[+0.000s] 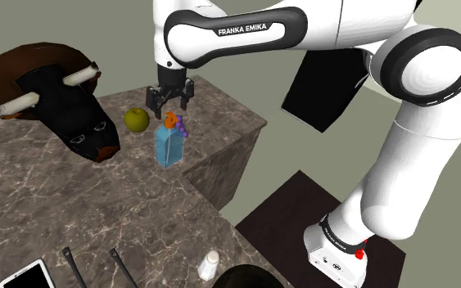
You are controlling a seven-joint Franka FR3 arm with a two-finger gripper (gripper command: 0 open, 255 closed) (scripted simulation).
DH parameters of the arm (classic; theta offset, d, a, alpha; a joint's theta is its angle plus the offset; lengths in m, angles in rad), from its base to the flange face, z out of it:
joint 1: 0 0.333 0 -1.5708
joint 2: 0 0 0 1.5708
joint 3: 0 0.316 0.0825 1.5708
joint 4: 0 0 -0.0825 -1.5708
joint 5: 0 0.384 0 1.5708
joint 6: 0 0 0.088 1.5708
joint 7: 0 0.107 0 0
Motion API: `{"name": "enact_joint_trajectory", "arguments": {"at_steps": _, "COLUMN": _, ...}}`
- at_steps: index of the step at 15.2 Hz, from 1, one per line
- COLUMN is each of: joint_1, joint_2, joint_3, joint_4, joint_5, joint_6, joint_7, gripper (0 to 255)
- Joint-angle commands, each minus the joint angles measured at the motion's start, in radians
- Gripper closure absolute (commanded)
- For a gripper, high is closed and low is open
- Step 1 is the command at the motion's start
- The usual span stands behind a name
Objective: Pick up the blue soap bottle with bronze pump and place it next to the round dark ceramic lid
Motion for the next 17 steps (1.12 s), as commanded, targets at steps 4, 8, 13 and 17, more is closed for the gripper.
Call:
{"name": "enact_joint_trajectory", "arguments": {"at_steps": 4, "joint_1": 0.004, "joint_2": 0.022, "joint_3": -0.002, "joint_4": -0.035, "joint_5": -0.009, "joint_6": 0.058, "joint_7": 0.011, "gripper": 0}}
{"name": "enact_joint_trajectory", "arguments": {"at_steps": 8, "joint_1": 0.005, "joint_2": 0.028, "joint_3": -0.003, "joint_4": -0.048, "joint_5": -0.012, "joint_6": 0.077, "joint_7": 0.013, "gripper": 0}}
{"name": "enact_joint_trajectory", "arguments": {"at_steps": 13, "joint_1": 0.005, "joint_2": 0.028, "joint_3": -0.003, "joint_4": -0.048, "joint_5": -0.012, "joint_6": 0.077, "joint_7": 0.013, "gripper": 0}}
{"name": "enact_joint_trajectory", "arguments": {"at_steps": 17, "joint_1": 0.005, "joint_2": 0.028, "joint_3": -0.003, "joint_4": -0.048, "joint_5": -0.012, "joint_6": 0.077, "joint_7": 0.013, "gripper": 255}}
